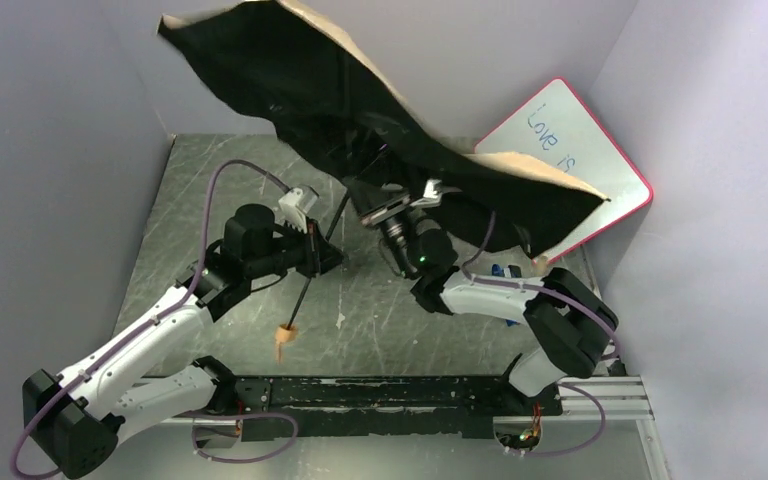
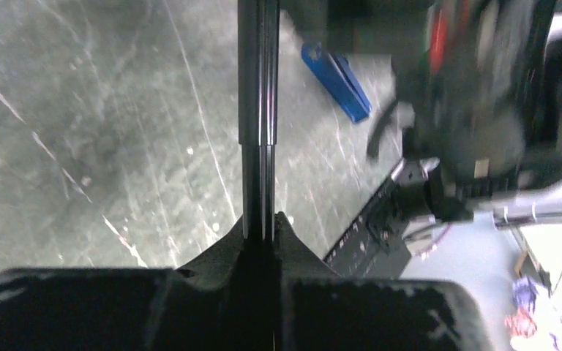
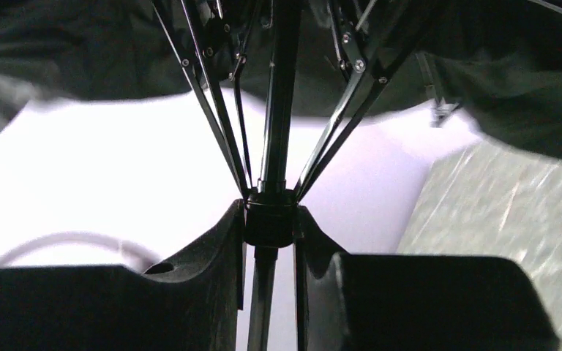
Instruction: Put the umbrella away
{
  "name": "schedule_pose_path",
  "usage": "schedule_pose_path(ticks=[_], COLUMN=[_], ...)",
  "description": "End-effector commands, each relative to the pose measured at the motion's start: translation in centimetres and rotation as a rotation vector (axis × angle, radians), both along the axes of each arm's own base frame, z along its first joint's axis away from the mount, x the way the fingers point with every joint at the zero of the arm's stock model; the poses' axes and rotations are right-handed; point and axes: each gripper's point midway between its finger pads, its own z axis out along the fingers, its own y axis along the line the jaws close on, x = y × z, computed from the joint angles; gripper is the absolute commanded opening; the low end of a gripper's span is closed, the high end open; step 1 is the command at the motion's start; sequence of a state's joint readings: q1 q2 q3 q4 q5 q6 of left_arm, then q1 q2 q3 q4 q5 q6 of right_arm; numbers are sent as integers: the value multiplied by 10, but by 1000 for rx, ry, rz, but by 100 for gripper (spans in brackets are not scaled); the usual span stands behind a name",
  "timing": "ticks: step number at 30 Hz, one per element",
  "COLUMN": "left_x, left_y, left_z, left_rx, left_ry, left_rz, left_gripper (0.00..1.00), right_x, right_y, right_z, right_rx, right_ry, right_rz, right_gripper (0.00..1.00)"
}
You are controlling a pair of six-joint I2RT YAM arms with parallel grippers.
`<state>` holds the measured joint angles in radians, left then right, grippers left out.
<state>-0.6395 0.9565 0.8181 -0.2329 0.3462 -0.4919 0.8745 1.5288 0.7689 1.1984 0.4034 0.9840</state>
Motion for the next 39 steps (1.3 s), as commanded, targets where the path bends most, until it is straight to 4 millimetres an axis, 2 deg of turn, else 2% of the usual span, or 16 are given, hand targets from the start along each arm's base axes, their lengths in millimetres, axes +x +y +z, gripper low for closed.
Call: schedule_pose_path(ticks=[1, 6, 9, 12, 13, 16, 18, 21, 24, 28, 32, 39], left_x=[64, 67, 66, 63, 62, 56, 51, 41, 32, 20, 13, 12], left_y=[16, 18, 18, 19, 19, 19, 20, 22, 25, 24, 24, 22], left_z=[113, 117, 113, 108, 107, 102, 96, 85, 71, 58, 48, 51], left_rx=[-242, -231, -216, -203, -198, -181, -161, -135, -111, -109, -93, -75], left_ry=[-285, -303, -300, -299, -299, -295, -283, -256, -227, -189, -162, -176], left_rz=[283, 294, 287, 275, 269, 244, 230, 205, 189, 152, 124, 96], left_gripper=[5, 5, 5, 5, 11, 42, 57, 70, 75, 72, 67, 51], right_x=[-79, -86, -82, -73, -68, -52, -38, -20, -6, 6, 9, 2], right_y=[78, 77, 70, 62, 60, 51, 44, 32, 22, 12, 10, 12], right_z=[-70, -84, -75, -58, -51, -21, -2, 24, 45, 65, 79, 83], right_rx=[-198, -208, -196, -176, -165, -109, -79, -52, -21, -5, -42, -118], right_ry=[65, 93, 82, 67, 62, 40, 24, -13, -51, -104, -169, -245], right_rz=[358, 362, 323, 261, 238, 180, 133, 66, 37, 12, -4, 6], right_gripper=[0, 0, 0, 0, 0, 0, 0, 0, 0, 0, 0, 0])
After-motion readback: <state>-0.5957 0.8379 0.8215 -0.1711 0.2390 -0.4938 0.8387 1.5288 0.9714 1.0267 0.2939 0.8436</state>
